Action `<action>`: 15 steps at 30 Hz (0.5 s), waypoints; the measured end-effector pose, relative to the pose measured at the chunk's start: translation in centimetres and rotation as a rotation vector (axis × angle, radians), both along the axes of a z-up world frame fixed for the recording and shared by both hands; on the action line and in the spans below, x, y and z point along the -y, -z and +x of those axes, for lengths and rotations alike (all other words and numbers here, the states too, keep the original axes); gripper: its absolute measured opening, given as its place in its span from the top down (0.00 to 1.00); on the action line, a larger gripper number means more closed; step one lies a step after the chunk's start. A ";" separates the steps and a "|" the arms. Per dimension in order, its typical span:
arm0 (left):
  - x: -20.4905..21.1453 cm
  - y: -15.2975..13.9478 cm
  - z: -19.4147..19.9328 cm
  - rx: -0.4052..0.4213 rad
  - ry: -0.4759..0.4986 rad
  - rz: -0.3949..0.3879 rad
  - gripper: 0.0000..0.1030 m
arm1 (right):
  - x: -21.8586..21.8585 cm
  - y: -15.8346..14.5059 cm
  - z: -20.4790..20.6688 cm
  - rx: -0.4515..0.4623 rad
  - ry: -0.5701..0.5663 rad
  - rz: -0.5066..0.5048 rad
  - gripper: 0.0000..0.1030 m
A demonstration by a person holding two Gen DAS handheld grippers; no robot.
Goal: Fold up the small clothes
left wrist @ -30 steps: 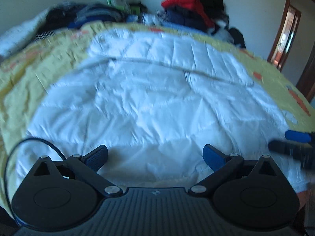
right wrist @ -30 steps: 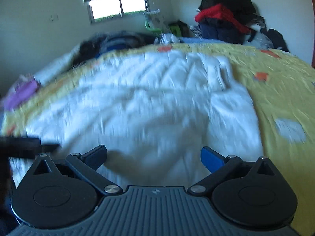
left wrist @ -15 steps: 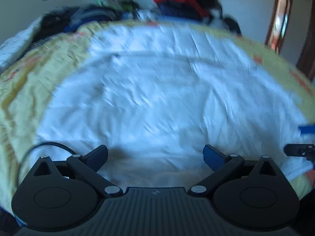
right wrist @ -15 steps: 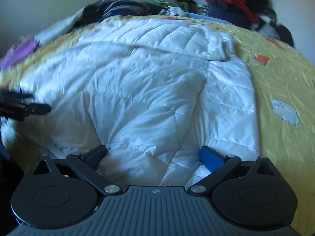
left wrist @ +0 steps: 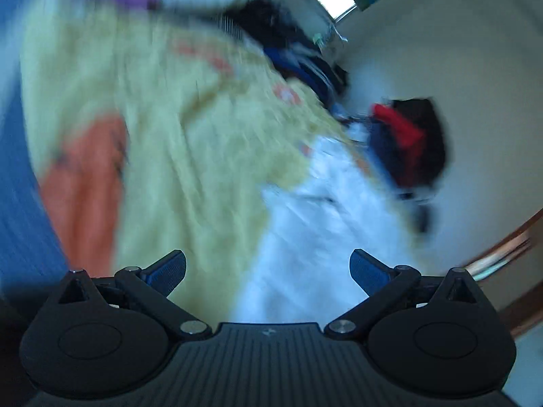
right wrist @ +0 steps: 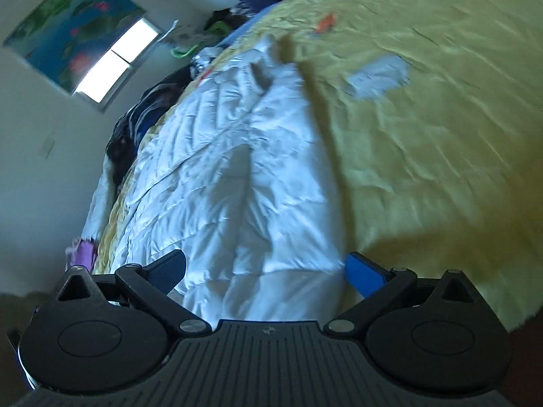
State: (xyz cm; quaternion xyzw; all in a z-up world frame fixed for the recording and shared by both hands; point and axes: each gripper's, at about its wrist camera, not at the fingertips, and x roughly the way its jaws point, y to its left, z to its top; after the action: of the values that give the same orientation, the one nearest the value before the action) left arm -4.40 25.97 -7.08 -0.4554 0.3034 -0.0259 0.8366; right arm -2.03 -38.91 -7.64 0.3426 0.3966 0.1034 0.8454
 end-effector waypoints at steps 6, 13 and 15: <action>2.5 2.9 0.8 -0.084 0.139 -0.060 0.00 | 0.2 0.7 -0.7 -0.016 0.005 0.049 0.02; 5.0 5.5 1.7 -0.155 0.202 -0.109 0.00 | 0.9 0.7 -0.1 -0.047 0.018 0.099 0.02; 5.3 5.5 1.5 -0.152 0.195 -0.092 0.01 | 1.3 0.9 0.0 -0.057 0.012 0.119 0.03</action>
State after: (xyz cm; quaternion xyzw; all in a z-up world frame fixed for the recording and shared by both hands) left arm -2.87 20.70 -12.58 -0.4624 0.4072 -0.0867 0.7829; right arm -2.00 -40.18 -8.56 0.3971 0.4116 0.1120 0.8126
